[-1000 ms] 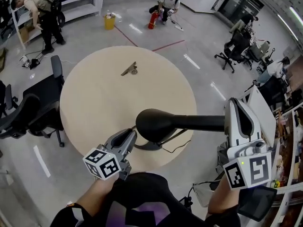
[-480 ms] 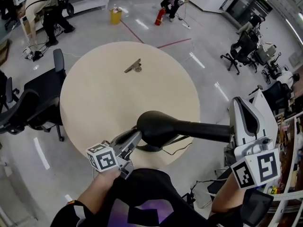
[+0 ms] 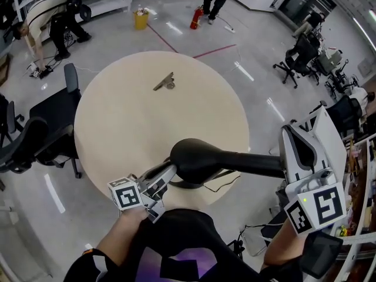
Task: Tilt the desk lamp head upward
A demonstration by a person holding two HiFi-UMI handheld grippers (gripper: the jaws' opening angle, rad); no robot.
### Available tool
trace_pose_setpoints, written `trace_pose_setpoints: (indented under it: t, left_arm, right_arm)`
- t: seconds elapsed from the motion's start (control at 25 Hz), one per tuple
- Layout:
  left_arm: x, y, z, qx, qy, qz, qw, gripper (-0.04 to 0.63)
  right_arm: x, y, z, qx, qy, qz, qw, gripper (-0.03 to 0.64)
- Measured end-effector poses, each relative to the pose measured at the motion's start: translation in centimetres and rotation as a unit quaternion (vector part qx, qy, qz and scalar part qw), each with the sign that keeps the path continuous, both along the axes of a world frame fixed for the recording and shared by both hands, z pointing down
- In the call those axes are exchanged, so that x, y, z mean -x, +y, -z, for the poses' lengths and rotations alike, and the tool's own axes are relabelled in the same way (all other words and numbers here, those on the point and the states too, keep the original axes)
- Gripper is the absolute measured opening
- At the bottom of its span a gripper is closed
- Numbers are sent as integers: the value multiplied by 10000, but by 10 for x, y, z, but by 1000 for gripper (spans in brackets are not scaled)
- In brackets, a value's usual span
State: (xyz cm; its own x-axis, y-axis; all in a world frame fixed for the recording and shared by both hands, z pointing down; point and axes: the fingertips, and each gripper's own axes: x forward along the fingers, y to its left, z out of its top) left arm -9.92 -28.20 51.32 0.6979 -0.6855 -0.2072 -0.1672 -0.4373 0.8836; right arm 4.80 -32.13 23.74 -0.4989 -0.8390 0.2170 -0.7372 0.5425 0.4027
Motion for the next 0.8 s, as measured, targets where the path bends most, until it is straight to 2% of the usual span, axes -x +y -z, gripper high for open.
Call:
trace_pose_setpoints:
  t: [0.2,0.4,0.6,0.8]
  left_arm:
    - [1,-2,-1,-114,133,-307,9994,173]
    - [0,-4,-4,-78,170,-430,9989,207]
    - [-8,1,14,-310,544,-757,9952,207]
    - [-10,-3,14,-222,598,-740,9952,205]
  right_arm:
    - [2,-1,-14,138,80,-83,9998,17]
    - [1,-2,-14,169,29,-104,9998,17]
    - [0,-3,-11,189,-47,-113,9997,17]
    - [-3,-4,-8,208,-132,-84,9997,17]
